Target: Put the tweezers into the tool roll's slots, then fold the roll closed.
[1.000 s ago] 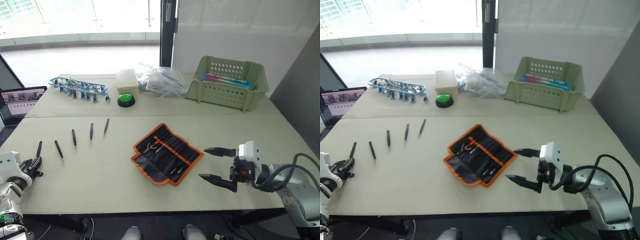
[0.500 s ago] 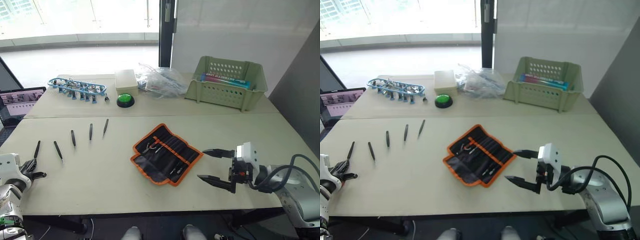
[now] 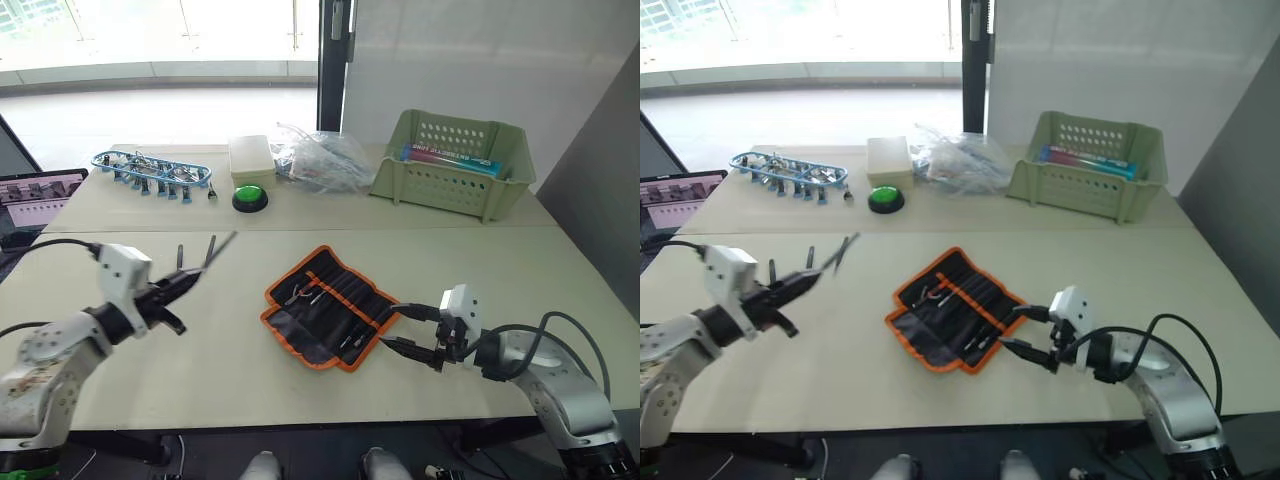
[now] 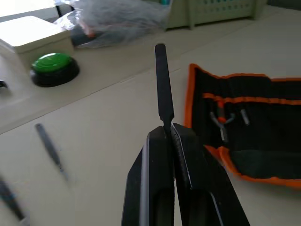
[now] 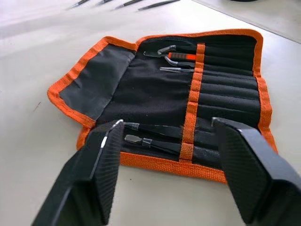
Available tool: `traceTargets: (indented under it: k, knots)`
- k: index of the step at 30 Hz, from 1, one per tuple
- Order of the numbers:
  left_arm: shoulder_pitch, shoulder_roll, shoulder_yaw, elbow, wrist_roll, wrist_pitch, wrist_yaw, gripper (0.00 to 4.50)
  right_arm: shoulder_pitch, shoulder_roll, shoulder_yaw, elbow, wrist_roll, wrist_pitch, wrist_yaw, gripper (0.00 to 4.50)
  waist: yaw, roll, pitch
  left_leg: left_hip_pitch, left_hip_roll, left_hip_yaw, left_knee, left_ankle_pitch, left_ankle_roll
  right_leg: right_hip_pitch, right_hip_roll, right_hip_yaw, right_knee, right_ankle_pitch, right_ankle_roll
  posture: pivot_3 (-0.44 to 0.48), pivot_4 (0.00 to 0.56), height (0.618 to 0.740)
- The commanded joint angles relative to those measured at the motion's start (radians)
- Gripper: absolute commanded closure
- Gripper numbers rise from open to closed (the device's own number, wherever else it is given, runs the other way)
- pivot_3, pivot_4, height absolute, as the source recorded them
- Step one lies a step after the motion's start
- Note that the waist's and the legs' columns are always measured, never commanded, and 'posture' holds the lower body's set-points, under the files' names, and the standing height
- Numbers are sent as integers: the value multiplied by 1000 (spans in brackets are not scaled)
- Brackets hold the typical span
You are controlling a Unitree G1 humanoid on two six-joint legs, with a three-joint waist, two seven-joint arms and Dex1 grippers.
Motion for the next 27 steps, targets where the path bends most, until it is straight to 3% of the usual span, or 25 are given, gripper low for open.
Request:
traceTargets:
  k: [1,6,15,27]
  knots:
    - [-54,-12,-67,-44,19,39,1,4500,-28,24,13,24,-43,18,-66,2865,-7,0,0,0,0,0,0,0,0,0,0,0,0,0,0,0,150,736]
    - [-97,-18,-213,-82,135,115,57,4500,-37,70,22,36,-67,39,-126,4489,-16,0,0,-1,-1,0,0,0,0,0,0,1,-1,0,0,0,150,736]
    - [-197,-6,-366,-150,233,304,103,4500,-51,163,79,58,-139,51,-234,4489,-16,0,1,-1,-1,0,1,0,0,0,0,1,0,0,0,0,150,736]
    - [-291,-51,-432,-90,286,376,78,4500,-62,193,147,72,-177,235,-304,4489,-18,0,0,2,-1,0,1,0,0,1,0,1,1,0,0,0,150,736]
